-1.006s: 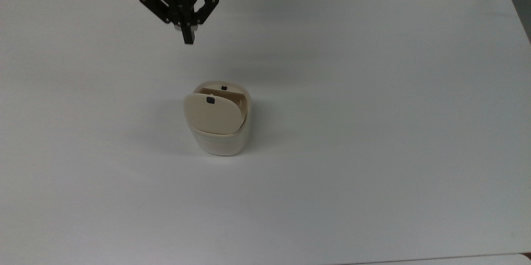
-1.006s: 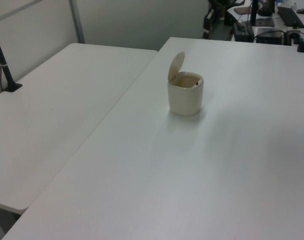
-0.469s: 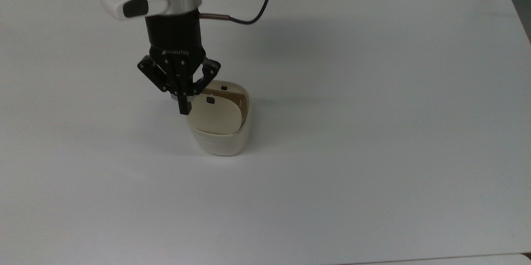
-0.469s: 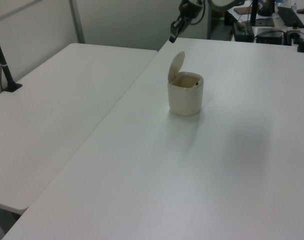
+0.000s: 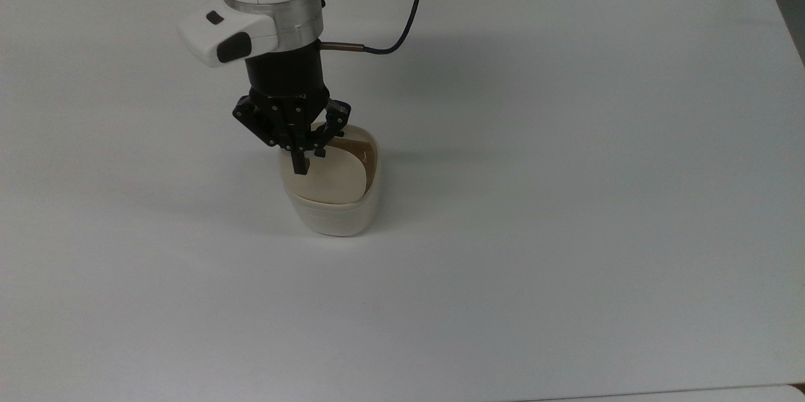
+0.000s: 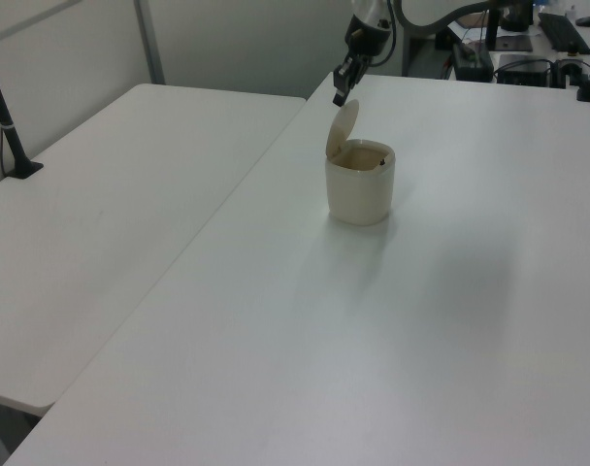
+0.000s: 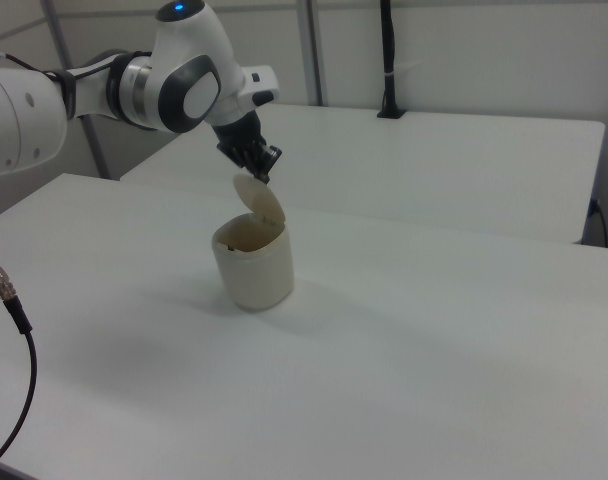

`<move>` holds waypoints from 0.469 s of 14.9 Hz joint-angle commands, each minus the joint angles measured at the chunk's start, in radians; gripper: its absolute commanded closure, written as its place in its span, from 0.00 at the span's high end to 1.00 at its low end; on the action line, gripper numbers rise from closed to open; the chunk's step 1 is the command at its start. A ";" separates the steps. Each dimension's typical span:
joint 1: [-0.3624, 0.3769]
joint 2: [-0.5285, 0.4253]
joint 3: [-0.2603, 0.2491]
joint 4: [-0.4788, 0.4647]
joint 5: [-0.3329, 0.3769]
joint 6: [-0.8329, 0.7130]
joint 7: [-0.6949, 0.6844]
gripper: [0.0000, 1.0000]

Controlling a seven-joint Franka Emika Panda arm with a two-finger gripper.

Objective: Close the trash bin
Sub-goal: 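Push the raised lid down onto the bin rim with the gripper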

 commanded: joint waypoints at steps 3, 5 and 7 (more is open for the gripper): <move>0.016 -0.016 -0.009 -0.042 0.021 -0.142 -0.071 0.00; 0.020 -0.013 -0.007 -0.074 0.016 -0.141 -0.077 0.00; 0.034 -0.013 -0.004 -0.115 0.010 -0.141 -0.095 0.00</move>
